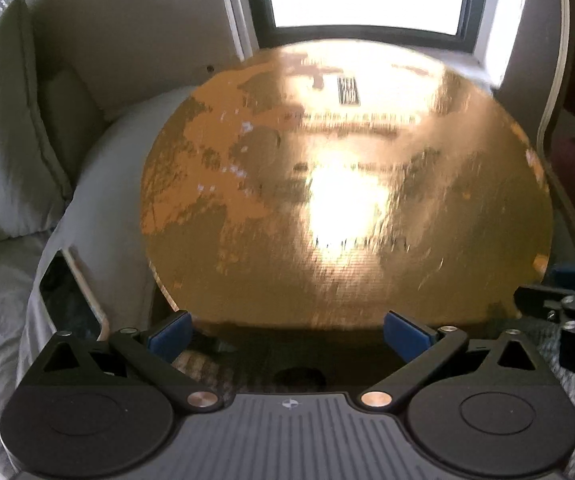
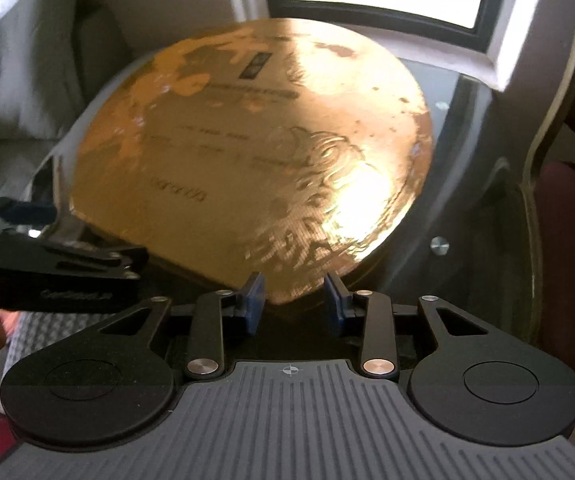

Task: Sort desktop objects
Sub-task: 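Open the right gripper and pull both grippers back from the closed box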

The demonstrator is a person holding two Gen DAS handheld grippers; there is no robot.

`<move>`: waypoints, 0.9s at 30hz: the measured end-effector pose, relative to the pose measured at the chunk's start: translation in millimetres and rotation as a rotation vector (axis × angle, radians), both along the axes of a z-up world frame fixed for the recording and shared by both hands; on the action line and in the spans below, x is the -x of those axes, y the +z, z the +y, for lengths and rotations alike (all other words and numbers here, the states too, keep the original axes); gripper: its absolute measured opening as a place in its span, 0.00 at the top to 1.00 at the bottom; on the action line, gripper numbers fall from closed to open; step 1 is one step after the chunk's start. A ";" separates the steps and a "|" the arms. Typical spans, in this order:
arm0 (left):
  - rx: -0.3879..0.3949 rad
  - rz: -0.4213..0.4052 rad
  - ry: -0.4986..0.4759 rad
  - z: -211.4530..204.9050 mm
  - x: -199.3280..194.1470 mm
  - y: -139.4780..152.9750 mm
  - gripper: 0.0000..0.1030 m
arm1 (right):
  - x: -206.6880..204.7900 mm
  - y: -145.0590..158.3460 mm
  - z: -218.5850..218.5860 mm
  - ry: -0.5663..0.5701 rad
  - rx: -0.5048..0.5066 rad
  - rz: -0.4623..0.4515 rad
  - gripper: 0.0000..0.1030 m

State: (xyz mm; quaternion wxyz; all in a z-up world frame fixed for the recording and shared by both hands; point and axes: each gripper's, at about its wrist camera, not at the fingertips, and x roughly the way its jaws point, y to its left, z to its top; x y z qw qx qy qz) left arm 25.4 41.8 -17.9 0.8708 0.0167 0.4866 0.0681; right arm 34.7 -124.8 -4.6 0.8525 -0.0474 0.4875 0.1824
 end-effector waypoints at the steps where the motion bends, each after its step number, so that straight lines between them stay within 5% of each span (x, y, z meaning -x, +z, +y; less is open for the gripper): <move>1: 0.002 -0.012 -0.001 -0.2 -2.1 -0.6 0.01 | -2.0 -0.9 -1.1 -0.009 -0.007 -0.006 0.63; 12: 0.023 0.044 0.007 -1.5 -8.5 -2.8 0.01 | -18.8 -0.1 -10.4 -0.048 -0.052 -0.001 0.61; 22: 0.046 -0.015 -0.074 -30.6 7.8 40.4 0.01 | 8.3 39.9 -52.4 -0.127 -0.155 -0.025 0.20; 27: 0.080 -0.035 -0.115 -46.4 11.7 58.3 0.01 | 18.8 57.6 -72.0 -0.172 -0.153 -0.063 0.14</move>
